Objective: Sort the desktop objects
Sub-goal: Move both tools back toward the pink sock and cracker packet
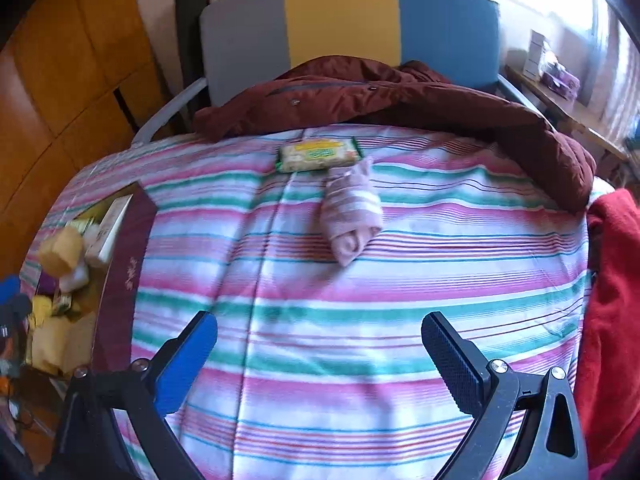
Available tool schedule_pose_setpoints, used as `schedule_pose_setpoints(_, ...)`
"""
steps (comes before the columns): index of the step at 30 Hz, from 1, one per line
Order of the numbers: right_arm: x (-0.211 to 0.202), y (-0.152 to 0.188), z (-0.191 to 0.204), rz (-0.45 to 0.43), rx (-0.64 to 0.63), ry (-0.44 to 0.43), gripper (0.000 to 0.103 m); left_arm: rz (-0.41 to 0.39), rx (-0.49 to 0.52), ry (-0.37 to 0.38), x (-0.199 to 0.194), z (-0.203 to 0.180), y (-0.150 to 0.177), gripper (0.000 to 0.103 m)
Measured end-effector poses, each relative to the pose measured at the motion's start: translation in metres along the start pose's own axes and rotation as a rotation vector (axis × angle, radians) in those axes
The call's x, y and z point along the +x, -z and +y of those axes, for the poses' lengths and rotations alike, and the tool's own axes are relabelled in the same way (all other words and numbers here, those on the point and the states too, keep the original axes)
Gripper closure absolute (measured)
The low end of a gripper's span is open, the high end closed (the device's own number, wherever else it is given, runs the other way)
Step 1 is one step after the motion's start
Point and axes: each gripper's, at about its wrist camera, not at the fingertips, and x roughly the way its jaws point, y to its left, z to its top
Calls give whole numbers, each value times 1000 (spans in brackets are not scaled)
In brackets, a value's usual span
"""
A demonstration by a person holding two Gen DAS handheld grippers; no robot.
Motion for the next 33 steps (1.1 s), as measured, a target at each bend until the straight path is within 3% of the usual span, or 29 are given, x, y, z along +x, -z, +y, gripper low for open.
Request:
schedule_pose_setpoints(7, 10, -23, -35, -20, 110, -14, 0, 26, 15, 53, 10, -16, 0, 31)
schedule_pose_setpoints(14, 35, -38, -40, -31, 98, -2, 2, 41, 0, 82, 17, -21, -5, 31)
schedule_pose_setpoints(21, 60, -50, -40, -36, 87, 11, 16, 73, 2, 86, 29, -28, -15, 32)
schedule_pose_setpoints(31, 98, -63, -38, -12, 43, -9, 20, 90, -24, 135, 45, -38, -47, 32)
schedule_pose_setpoints(33, 105, -63, -35, -4, 27, -6, 30, 95, -26, 144, 48, -42, -54, 32)
